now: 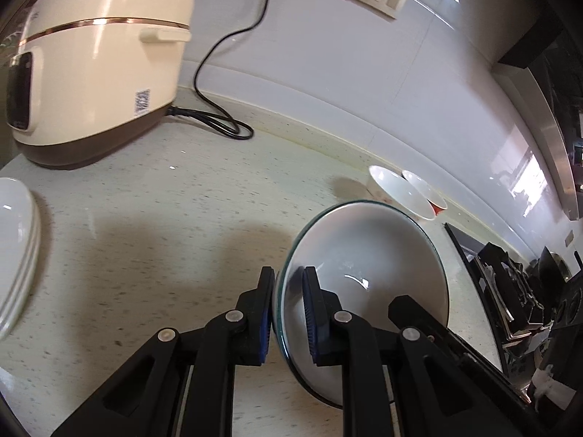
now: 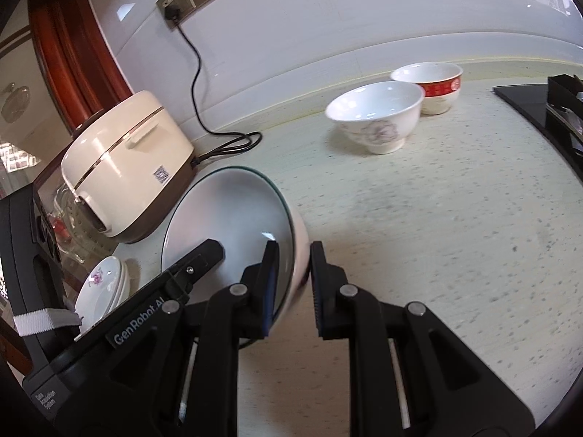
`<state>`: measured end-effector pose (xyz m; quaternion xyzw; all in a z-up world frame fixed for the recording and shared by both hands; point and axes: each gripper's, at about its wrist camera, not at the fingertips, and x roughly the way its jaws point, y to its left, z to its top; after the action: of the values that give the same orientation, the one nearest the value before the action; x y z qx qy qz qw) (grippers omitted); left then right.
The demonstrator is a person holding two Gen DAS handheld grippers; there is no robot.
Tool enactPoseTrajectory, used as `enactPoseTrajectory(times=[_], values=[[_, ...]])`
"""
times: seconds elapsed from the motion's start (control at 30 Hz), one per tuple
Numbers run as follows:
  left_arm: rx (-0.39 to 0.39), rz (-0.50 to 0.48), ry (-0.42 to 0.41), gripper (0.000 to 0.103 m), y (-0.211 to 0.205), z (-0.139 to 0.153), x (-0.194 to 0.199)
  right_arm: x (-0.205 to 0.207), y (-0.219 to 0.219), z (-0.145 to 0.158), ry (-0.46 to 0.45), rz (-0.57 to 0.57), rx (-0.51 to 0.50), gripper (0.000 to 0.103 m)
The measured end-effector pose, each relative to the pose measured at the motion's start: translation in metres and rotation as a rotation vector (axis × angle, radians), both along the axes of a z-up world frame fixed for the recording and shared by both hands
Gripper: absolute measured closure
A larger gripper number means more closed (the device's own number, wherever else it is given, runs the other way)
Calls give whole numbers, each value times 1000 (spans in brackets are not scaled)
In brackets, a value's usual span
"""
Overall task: Organize plates and bowls
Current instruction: 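Carry the green-rimmed bowl with both grippers beside the plate stack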
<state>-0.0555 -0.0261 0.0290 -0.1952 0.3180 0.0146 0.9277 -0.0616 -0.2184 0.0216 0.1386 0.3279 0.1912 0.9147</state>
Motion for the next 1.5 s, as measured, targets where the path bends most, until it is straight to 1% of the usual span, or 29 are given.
enactPoseTrajectory(times=[0.17, 0.3, 0.47, 0.63, 0.7, 0.8, 0.97, 1.07, 1.13, 1.27, 1.3, 1.4, 1.43, 1.5], values=[[-11, 20, 2, 88, 15, -2, -10, -2, 16, 0, -3, 32, 1, 83], [-4, 45, -9, 88, 27, -1, -20, -3, 29, 0, -3, 63, -4, 83], [-7, 69, -1, 88, 43, -2, -25, -2, 48, -1, -4, 104, -12, 83], [18, 93, 5, 88, 54, 0, -30, -3, 65, -2, -7, 133, -24, 83], [26, 103, 20, 88, 59, -1, -33, -4, 71, -2, -11, 149, -33, 83], [17, 114, 46, 87, 68, -4, -35, -6, 81, -3, -19, 171, -70, 83], [19, 128, 52, 86, 73, -4, -37, -3, 89, -5, -11, 195, -81, 83], [13, 135, 55, 84, 76, -5, -37, -2, 92, -5, -7, 212, -78, 83], [10, 136, 64, 80, 77, -7, -34, -1, 95, -5, -5, 218, -80, 83], [-3, 144, 86, 79, 78, -10, -29, 3, 99, -7, 25, 221, -92, 83], [-2, 147, 86, 76, 79, -10, -29, 4, 100, -8, 28, 220, -93, 83], [7, 141, 86, 73, 78, -9, -29, 5, 99, -8, 33, 219, -81, 83], [5, 145, 87, 68, 78, -9, -30, 5, 99, -8, 37, 217, -77, 82], [0, 159, 83, 62, 80, -9, -31, 5, 97, -8, 40, 211, -62, 79]])
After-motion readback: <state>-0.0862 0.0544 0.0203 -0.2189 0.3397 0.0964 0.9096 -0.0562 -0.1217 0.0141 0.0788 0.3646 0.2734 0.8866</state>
